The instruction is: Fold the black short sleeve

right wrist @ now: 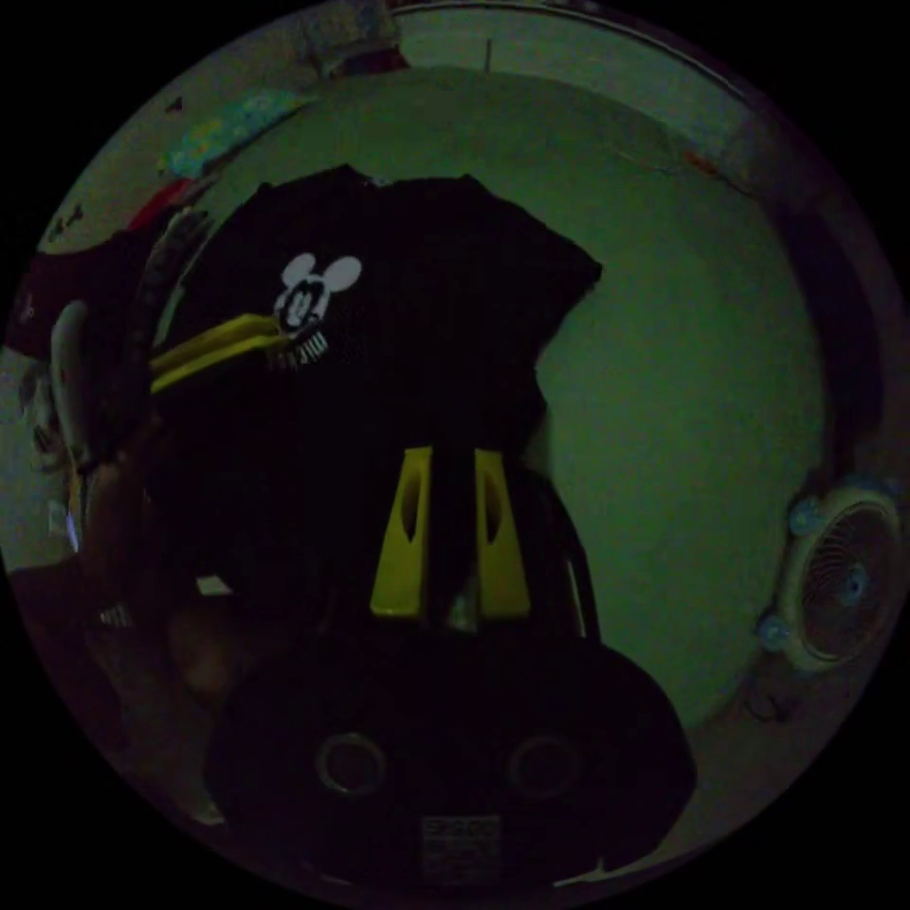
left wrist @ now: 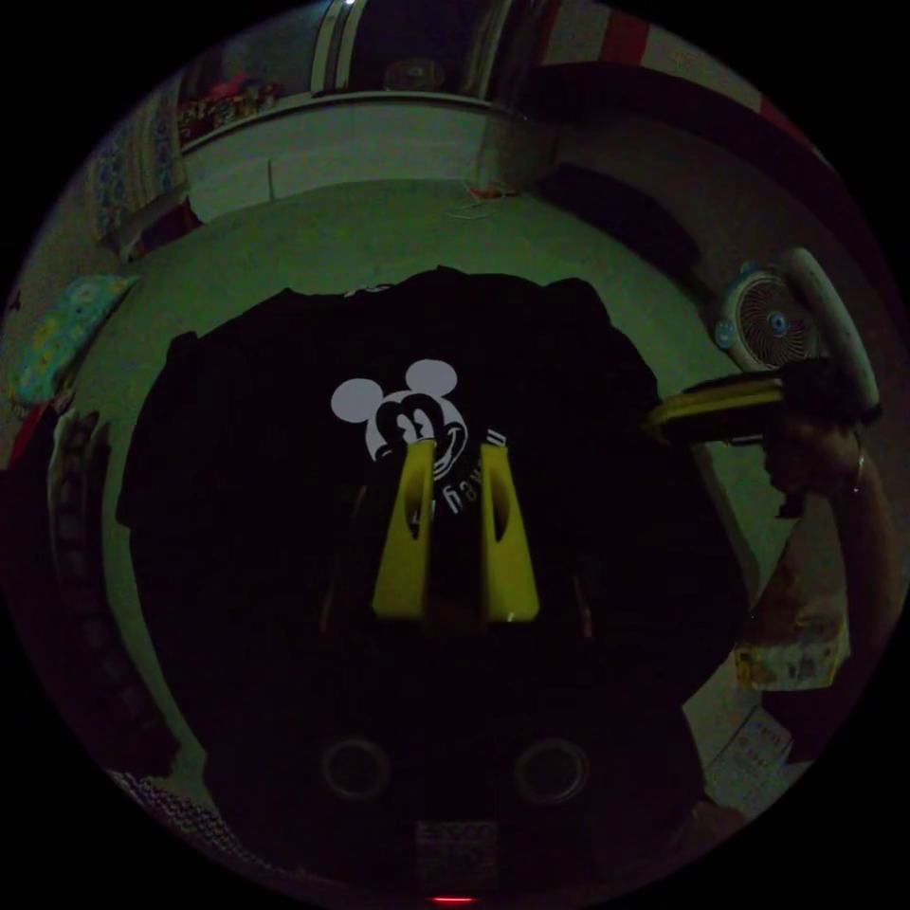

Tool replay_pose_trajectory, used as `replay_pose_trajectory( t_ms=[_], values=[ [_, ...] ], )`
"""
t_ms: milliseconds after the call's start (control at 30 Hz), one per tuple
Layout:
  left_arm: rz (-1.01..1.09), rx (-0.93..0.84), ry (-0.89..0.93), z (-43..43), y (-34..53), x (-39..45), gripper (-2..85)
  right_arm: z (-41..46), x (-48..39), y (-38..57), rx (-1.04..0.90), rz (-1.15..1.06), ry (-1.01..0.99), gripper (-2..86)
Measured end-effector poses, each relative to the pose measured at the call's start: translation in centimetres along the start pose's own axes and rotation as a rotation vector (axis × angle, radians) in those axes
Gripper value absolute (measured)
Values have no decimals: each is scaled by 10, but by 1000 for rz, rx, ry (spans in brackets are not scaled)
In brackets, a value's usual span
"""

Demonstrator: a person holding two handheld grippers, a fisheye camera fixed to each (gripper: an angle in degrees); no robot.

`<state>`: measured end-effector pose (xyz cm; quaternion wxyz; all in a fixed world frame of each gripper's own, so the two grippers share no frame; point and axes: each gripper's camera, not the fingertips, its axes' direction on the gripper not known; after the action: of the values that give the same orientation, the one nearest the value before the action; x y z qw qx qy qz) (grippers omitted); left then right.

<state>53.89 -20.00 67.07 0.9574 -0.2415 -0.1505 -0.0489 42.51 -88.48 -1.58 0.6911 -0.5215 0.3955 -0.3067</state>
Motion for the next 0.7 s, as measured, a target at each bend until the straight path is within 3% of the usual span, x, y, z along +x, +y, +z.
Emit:
replay_pose_trajectory(
  t_ms=[67,200,433,500,600,700],
  values=[
    [3,3,0,-1,2,-1,86,-15,-4,-1,58,-3,142,76],
    [13,1,-4,-3,7,-4,85,-37,2,-13,256,71,172,89],
    [-12,10,-7,-11,17,-21,85,17,83,-45,252,450,-125,107],
    [-28,10,-2,-12,20,-27,85,35,89,-44,215,471,-226,95],
    [-46,5,9,-15,25,-34,84,32,77,-43,226,371,-109,24],
    [-40,10,4,-21,32,-37,85,6,82,-35,390,472,-59,-12]
  ],
)
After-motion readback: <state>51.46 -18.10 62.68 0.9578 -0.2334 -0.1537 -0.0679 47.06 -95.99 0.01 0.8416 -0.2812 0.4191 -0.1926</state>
